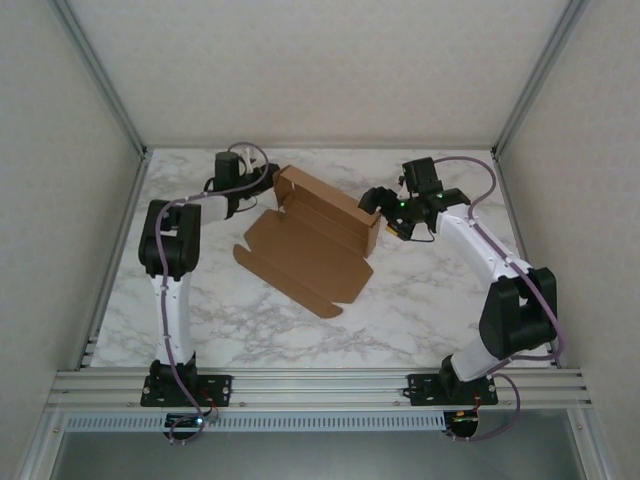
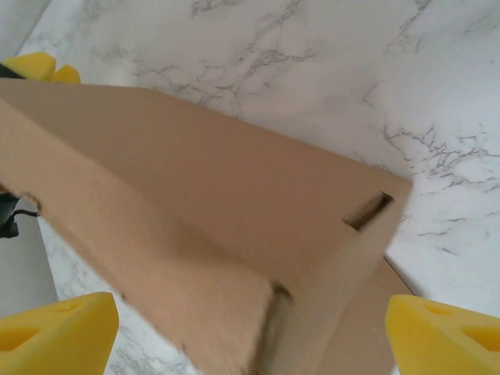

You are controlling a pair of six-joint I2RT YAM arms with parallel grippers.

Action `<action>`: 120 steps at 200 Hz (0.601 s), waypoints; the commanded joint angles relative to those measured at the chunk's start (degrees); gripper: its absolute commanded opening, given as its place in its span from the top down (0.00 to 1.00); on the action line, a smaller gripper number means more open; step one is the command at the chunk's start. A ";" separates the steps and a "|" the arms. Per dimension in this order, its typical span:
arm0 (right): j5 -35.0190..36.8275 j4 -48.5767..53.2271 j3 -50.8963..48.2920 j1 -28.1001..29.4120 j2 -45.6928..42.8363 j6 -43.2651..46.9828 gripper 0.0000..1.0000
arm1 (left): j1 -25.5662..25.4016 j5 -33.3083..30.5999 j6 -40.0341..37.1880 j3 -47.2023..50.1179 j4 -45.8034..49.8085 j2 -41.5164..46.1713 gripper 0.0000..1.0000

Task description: Fold the paper box

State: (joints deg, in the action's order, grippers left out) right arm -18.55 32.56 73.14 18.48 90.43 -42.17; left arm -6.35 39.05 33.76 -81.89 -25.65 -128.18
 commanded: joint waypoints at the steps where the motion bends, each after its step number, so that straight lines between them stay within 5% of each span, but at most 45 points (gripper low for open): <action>1: -1.50 0.12 3.15 -1.12 2.75 5.35 0.10 | -0.63 2.59 3.75 5.67 -9.56 6.75 0.49; 74: 0.01 5.07 10.14 -4.77 7.64 13.77 0.11 | -4.56 -4.79 2.86 26.29 -12.99 24.58 0.51; 120: 1.01 4.86 10.36 -7.66 6.89 14.95 0.12 | -4.76 -20.45 -14.29 35.44 -4.47 39.06 0.47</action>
State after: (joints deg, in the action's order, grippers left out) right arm -18.87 35.77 81.89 11.92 97.30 -29.43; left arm -11.44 29.28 31.48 -50.13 -33.63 -96.12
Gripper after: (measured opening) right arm 0.885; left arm 0.529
